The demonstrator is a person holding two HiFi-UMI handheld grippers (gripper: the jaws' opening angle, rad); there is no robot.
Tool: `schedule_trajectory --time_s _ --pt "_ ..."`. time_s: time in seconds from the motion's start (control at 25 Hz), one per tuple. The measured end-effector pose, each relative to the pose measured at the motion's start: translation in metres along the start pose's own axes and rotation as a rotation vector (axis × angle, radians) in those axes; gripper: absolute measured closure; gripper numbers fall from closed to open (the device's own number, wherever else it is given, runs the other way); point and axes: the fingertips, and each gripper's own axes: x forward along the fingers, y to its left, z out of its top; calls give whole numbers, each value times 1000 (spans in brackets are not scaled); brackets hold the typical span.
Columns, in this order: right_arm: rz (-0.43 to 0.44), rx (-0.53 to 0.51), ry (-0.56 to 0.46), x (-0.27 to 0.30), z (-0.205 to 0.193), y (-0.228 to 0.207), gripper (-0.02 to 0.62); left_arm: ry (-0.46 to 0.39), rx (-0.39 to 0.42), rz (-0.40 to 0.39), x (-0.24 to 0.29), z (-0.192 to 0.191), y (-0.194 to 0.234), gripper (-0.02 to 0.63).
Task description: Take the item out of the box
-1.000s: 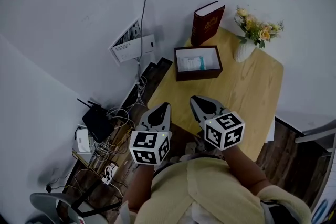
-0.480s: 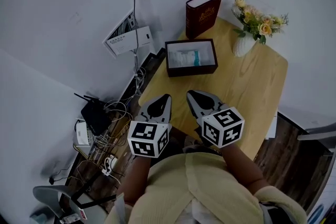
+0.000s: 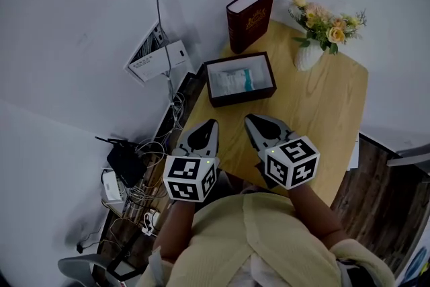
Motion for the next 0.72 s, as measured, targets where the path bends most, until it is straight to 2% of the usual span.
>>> schedule_trajectory --time_s 0.4,0.72 --pt "-166 27 -7 39 27 -34 563 37 44 -125 41 22 41 577" --pt "-213 -4 44 67 35 -43 563 49 77 -210 68 35 65 577"
